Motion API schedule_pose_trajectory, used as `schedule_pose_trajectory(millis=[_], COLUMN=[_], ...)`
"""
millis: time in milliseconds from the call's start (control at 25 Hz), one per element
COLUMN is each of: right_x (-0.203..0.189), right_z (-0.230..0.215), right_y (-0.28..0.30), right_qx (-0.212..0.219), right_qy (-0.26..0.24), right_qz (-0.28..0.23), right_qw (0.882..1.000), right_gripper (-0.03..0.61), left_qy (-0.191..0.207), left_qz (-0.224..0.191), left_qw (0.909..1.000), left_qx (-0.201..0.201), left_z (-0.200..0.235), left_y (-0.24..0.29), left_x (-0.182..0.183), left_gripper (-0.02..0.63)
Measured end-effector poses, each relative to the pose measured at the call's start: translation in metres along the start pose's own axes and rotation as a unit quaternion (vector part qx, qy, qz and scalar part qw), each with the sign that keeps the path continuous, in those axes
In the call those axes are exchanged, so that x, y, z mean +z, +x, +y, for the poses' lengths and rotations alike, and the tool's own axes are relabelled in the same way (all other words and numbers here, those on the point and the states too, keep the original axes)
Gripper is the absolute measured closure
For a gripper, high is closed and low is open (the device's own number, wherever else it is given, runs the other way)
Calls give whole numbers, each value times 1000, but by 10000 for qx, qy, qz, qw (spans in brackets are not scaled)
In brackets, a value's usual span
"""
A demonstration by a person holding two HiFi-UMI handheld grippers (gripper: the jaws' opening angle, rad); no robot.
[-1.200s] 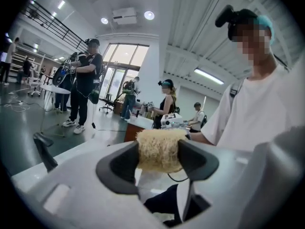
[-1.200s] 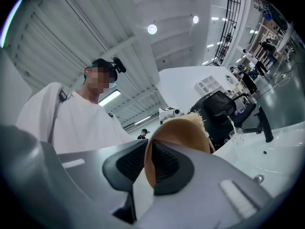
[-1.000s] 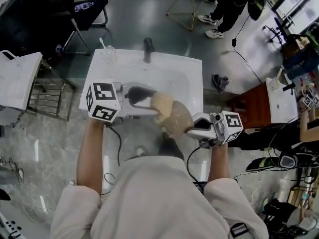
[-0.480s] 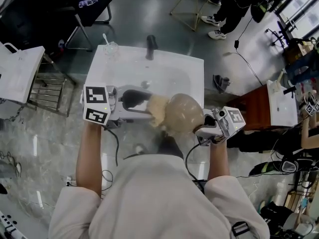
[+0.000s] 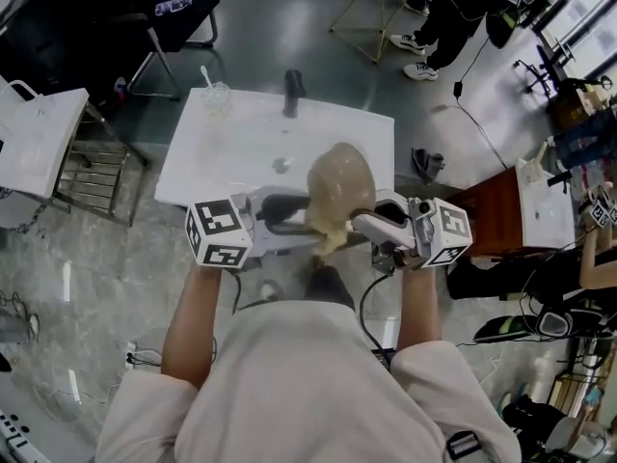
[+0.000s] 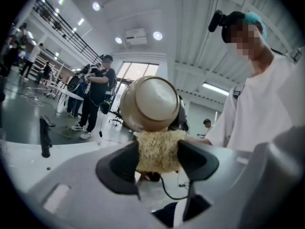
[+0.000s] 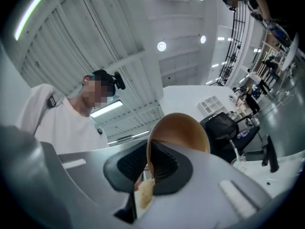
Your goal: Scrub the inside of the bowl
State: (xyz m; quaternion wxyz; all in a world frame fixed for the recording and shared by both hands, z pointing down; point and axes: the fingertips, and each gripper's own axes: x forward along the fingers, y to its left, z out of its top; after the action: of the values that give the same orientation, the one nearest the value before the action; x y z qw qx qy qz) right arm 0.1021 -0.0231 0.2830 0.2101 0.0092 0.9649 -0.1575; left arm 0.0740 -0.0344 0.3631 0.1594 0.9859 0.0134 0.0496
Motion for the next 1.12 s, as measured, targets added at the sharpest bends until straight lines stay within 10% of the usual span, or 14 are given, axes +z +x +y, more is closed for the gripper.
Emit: schedule_pose_trajectory(millis=[360, 1120], right_x=[-4, -75], right_z=[-63, -63], right_y=[-6, 9], right_qx=[-1969, -2135], right_qy=[-227, -1026], right_qz=[-64, 1867], right_qw=[9801, 9534], right_gripper=[563, 561], left_qy=[74, 1100], left_qz=[-613, -273], left_qw=[9913, 9665], left_qx=[1163, 2302], left_z=[17, 51], left_y=[-16, -48], left_x=[12, 64], left_gripper=[356, 356])
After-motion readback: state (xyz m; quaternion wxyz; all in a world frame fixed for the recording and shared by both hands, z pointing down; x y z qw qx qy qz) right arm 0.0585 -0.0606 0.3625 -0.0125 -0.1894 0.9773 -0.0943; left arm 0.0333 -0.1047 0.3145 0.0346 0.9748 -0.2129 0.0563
